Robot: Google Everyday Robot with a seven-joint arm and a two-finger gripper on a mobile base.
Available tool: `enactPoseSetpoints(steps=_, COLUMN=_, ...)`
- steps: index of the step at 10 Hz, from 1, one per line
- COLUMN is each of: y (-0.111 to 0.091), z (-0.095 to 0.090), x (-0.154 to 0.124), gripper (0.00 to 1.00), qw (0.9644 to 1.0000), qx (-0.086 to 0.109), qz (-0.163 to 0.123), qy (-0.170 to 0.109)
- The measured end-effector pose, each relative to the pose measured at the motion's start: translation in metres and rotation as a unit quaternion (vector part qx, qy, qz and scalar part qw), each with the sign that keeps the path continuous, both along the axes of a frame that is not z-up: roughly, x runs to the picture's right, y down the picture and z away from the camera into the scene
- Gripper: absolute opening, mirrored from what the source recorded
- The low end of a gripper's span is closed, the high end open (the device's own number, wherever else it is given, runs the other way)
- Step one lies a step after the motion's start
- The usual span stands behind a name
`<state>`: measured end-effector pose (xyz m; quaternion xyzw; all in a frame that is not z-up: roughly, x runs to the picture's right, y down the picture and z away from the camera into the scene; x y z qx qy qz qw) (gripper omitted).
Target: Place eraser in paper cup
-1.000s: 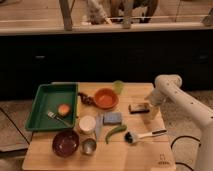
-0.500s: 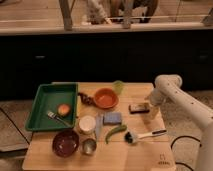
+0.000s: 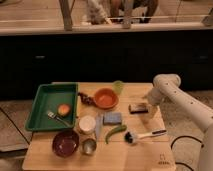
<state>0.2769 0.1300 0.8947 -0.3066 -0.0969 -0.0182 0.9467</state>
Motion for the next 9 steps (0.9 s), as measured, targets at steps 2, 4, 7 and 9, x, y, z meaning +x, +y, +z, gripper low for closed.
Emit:
enactPoseSetpoints(steps=2, y=0.001, z=-0.001, x=-0.009, gripper=0.8, qw=0.9999, qx=-0.001, qz=-0.01, qy=-0.011)
enactPoseSetpoints(steps=4, y=0.004, z=-0.001, x=-0.024, gripper=0.8, qw=0.9994, qx=-0.003, qz=-0.023, qy=-0.025)
enactPoseSetpoints(steps=7, y=0.005, z=0.001, x=-0.029, gripper=0.77, qw=0.999, qx=-0.005, qz=-0.029, qy=-0.035)
enactPoseSetpoints(steps=9, y=0.007, z=0.003, x=-0.032, gripper=0.58, qw=0.9986, qx=-0.009, qz=-0.035, qy=-0.038)
